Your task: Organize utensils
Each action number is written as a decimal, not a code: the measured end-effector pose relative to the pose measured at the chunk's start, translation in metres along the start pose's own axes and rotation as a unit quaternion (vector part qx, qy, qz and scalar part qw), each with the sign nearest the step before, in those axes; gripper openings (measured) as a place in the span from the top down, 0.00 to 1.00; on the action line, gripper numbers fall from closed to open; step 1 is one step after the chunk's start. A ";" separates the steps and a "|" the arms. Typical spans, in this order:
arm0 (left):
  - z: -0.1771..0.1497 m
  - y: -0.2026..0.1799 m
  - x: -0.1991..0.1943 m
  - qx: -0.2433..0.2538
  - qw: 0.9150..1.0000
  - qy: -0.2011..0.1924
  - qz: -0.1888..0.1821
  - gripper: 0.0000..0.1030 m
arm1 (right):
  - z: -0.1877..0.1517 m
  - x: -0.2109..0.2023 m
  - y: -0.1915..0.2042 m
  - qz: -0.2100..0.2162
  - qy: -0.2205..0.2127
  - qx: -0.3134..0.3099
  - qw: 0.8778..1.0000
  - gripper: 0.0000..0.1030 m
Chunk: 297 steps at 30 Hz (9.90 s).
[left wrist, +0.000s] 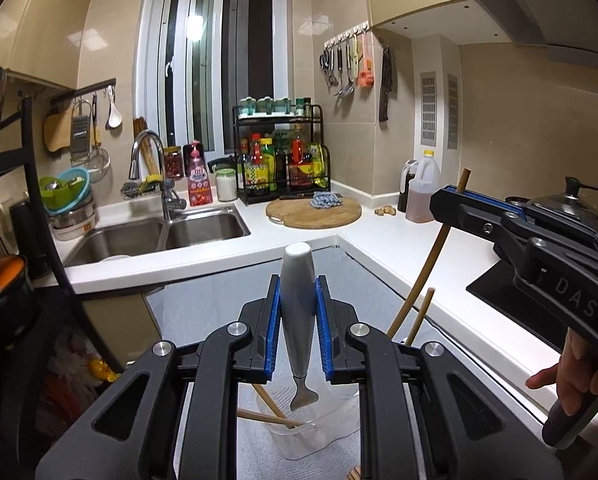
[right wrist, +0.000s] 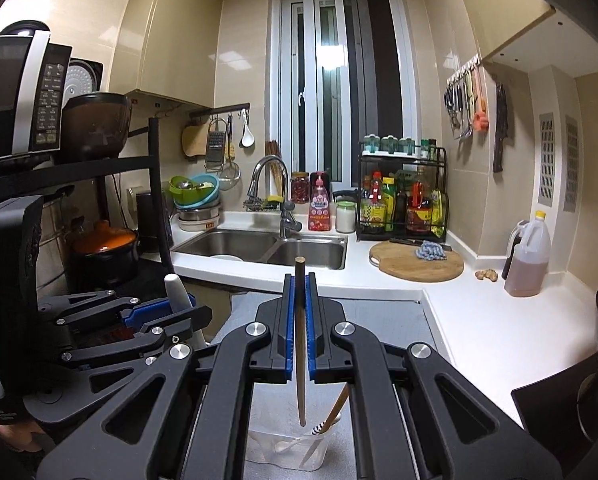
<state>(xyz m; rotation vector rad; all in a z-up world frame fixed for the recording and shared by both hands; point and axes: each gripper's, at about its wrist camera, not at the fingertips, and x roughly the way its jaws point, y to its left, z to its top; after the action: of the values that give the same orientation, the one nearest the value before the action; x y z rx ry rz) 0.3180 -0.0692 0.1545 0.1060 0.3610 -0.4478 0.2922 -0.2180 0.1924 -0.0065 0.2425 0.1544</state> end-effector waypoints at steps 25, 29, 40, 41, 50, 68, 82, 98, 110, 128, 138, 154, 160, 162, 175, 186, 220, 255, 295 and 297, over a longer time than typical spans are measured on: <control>-0.019 0.001 -0.030 -0.013 0.995 -0.018 0.098 0.09 | -0.037 -0.020 -0.006 -0.011 0.020 0.029 0.999 0.25; -0.035 -0.006 -0.050 -0.032 0.995 -0.004 0.090 0.08 | -0.048 -0.046 -0.001 -0.004 0.024 0.043 0.999 0.17; -0.098 -0.033 -0.109 -0.055 0.993 0.044 0.090 0.08 | -0.105 -0.120 0.027 -0.023 0.035 0.045 0.998 0.13; -0.104 -0.034 -0.114 -0.057 0.993 0.047 0.090 0.08 | -0.111 -0.127 0.029 -0.024 0.037 0.046 0.998 0.13; -0.162 -0.053 -0.155 -0.057 0.990 0.061 0.115 0.08 | -0.168 -0.171 0.045 -0.047 0.053 0.028 0.997 0.13; -0.230 -0.072 -0.177 -0.054 0.987 0.075 0.129 0.08 | -0.237 -0.205 0.060 -0.044 0.086 0.013 0.995 0.13; -0.244 -0.073 -0.169 -0.060 0.985 0.089 0.134 0.08 | -0.255 -0.197 0.053 -0.051 0.100 0.026 0.993 0.13; -0.265 -0.060 -0.150 -0.084 0.978 0.116 0.153 0.08 | -0.296 -0.157 0.053 -0.037 0.173 0.030 0.984 0.50; -0.269 -0.054 -0.148 -0.087 0.976 0.120 0.160 0.08 | -0.317 -0.138 0.063 0.001 0.202 0.041 0.979 0.70; -0.266 -0.073 -0.141 -0.098 0.981 0.092 0.137 0.08 | -0.327 -0.147 0.026 -0.063 0.163 0.055 0.983 0.95; -0.284 -0.098 -0.113 -0.089 0.979 0.126 0.135 0.08 | -0.329 -0.148 0.019 -0.055 0.157 0.058 0.984 0.95; -0.294 -0.093 -0.110 -0.076 0.977 0.120 0.157 0.07 | -0.332 -0.150 0.020 -0.054 0.146 0.063 0.986 0.94; -0.302 -0.095 -0.112 -0.066 0.984 0.105 0.126 0.21 | -0.333 -0.149 0.022 -0.056 0.140 0.059 0.987 0.93; -0.301 -0.097 -0.111 -0.061 0.985 0.104 0.120 0.24 | -0.333 -0.148 0.022 -0.056 0.139 0.056 0.987 0.93; -0.302 -0.119 -0.107 0.001 0.994 0.083 0.074 0.93 | -0.333 -0.146 0.022 -0.057 0.135 0.056 0.988 0.94; -0.268 -0.114 -0.135 -0.005 0.998 0.036 0.050 0.94 | -0.310 -0.157 0.016 -0.052 0.137 0.075 0.986 0.95; -0.140 -0.063 -0.148 -0.014 1.000 -0.021 0.018 0.94 | -0.161 -0.146 0.009 -0.029 0.050 0.032 0.998 0.95; 0.022 -0.029 -0.114 0.000 0.999 -0.051 -0.017 0.94 | 0.010 -0.095 0.003 0.018 -0.010 0.026 0.999 0.95; -0.009 0.018 -0.023 -0.056 0.991 -0.041 0.115 0.09 | -0.040 0.006 -0.002 -0.009 0.050 0.014 0.999 0.38; -0.011 0.022 -0.029 -0.063 0.991 -0.039 0.114 0.08 | -0.046 -0.003 -0.001 -0.017 0.037 0.013 0.999 0.36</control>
<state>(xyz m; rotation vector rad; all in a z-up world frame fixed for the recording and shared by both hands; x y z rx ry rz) 0.3000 -0.0355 0.1554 0.0065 0.2949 -0.2028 0.2790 -0.2208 0.1487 0.0089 0.3182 0.1172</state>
